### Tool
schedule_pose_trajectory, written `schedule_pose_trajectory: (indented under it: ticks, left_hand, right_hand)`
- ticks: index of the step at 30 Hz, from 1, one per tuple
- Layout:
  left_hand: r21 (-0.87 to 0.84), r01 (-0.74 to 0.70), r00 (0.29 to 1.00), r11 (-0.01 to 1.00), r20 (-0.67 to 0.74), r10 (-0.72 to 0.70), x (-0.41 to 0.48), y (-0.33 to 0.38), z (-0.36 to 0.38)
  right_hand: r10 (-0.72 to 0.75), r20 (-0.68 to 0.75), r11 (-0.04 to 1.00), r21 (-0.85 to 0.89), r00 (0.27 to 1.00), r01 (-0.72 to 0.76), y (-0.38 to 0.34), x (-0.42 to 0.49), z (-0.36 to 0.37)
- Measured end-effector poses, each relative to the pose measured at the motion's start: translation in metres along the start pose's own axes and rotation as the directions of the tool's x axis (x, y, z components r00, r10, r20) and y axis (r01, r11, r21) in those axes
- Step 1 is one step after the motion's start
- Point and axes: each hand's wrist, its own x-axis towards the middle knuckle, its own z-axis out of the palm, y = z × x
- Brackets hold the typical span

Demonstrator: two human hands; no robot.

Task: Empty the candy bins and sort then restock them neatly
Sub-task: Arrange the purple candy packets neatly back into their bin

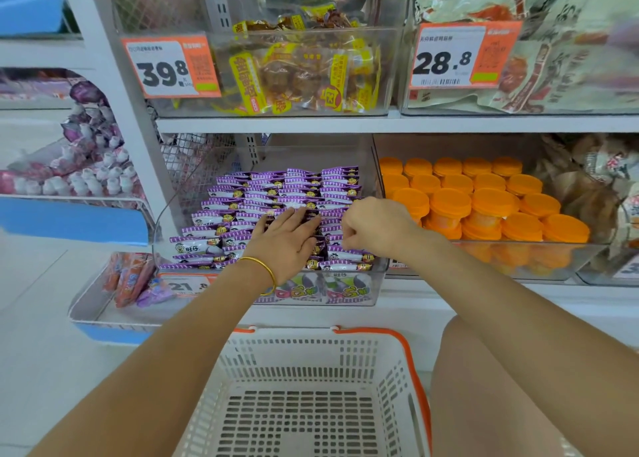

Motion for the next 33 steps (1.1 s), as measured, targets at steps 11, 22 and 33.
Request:
schedule_pose_trajectory:
  ticks: [11,22,33]
  left_hand:
    - [-0.011,0.040,0.999,0.999,0.014,-0.040,-0.007,-0.003,0.005]
    - [0.028,0.037,0.999,0.999,0.000,-0.037,-0.011,-0.003,0.001]
    - [0.069,0.037,0.999,0.997,0.038,-0.039,-0.011,-0.004,0.007]
  right_hand:
    - [-0.080,-0.061,0.994,-0.075,0.995,0.075,-0.010,0.005,0.014]
    - [-0.103,0.119,0.986,0.144,0.988,0.085,-0.004,-0.009,0.005]
    - [-0.015,0.031,0.991,0.132,0.999,0.011,-0.012,-0.012,0.019]
